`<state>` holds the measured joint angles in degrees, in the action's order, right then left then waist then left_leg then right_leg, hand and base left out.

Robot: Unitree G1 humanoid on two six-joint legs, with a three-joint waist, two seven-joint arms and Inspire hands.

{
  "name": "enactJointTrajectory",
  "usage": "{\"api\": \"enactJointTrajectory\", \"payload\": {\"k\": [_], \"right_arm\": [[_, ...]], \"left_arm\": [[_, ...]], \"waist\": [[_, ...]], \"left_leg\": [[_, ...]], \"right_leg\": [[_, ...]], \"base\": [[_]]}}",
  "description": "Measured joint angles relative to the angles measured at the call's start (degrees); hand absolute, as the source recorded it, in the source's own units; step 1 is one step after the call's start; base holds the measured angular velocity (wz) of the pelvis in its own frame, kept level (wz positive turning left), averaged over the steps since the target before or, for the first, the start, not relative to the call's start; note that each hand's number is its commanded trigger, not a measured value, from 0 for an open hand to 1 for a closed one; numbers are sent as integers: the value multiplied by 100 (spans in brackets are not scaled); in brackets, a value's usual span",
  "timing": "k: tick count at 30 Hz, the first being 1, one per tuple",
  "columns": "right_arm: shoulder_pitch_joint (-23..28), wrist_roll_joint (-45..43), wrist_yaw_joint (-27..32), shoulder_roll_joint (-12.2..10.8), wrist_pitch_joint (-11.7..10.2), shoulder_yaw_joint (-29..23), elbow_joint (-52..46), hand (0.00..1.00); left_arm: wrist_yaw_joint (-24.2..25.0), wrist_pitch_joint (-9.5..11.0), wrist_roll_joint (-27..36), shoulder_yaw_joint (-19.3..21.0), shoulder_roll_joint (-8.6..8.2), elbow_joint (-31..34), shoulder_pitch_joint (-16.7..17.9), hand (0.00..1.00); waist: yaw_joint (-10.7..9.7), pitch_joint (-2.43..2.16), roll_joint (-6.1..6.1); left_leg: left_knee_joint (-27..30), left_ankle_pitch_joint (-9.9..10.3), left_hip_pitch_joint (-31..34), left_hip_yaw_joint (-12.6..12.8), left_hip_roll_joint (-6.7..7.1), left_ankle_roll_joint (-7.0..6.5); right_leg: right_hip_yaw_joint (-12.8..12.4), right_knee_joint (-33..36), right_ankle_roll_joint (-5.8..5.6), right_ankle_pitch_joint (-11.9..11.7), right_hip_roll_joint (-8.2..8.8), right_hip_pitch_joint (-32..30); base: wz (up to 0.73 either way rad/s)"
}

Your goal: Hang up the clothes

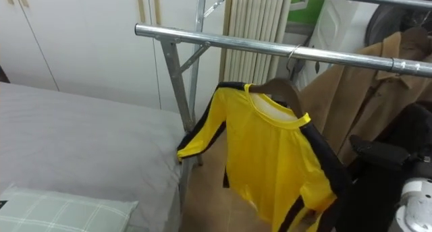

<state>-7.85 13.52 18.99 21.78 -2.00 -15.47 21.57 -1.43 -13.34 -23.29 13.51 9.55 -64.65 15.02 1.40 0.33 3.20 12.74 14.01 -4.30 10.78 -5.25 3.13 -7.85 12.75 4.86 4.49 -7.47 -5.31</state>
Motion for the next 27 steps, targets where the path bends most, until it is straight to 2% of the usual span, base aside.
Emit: {"api": "enactJointTrajectory", "payload": {"k": [4, 8, 13, 16, 18, 21, 23, 27], "right_arm": [[57, 177, 78, 0, -1, 9, -53, 0], [348, 479, -12, -45, -161, 127, -20, 0], [808, 816, -555, -377, -167, 129, 71, 0], [1107, 1141, -901, -467, -167, 337, 138, 0], [1159, 1128, -1128, -589, -167, 429, 311, 0], [1233, 1106, -1446, -746, -161, 877, 779, 0], [1339, 1121, -1733, -924, -164, 1151, 1224, 0], [1393, 1124, -2056, -1167, -165, 1381, 2194, 0]], "left_arm": [[0, 0, 6, -10, 0, 0, 5, 0], [-1, 0, 20, -35, 0, 0, 18, 0], [-1, 2, 15, -19, -1, -7, 28, 0], [-4, 5, 73, -14, -2, -7, 27, 0], [-5, 5, 126, -18, -2, -8, 27, 0], [-26, 5, 317, -36, -4, -38, 28, 0], [-34, 5, 511, -36, -4, -68, 28, 0], [-48, 6, 524, -29, -20, -67, 26, 0]], "waist": [[-112, 3, -3], [-143, 10, -12], [-164, 19, -4], [-146, 44, -23], [-139, 42, -21], [-114, 45, -25], [-104, 48, -55], [-102, 53, -105]], "left_leg": [[-1, -2, 62, 22, 4, -8], [-9, -1, 57, 21, -6, -6], [-11, -2, 47, 17, -4, -7], [-9, 9, 37, 44, -6, -18], [-13, 14, 37, 84, -7, -26], [-53, 14, 4, 108, -9, -26], [-99, 13, -39, 94, -12, -25], [-108, 16, -38, 33, -13, -20]], "right_leg": [[-30, -7, -5, -33, -10, -79], [-30, -13, 1, -35, -49, -76], [-16, -8, 3, -31, -15, -73], [-53, -12, -31, -8, -55, -92], [-89, 5, -35, -9, -58, -120], [-124, 6, 7, -54, -67, -133], [-28, -8, 23, -62, -66, -94], [1, -25, 36, -48, -44, -67]], "base": [[-4], [0], [0], [-5], [-13], [-13], [0], [8]]}}
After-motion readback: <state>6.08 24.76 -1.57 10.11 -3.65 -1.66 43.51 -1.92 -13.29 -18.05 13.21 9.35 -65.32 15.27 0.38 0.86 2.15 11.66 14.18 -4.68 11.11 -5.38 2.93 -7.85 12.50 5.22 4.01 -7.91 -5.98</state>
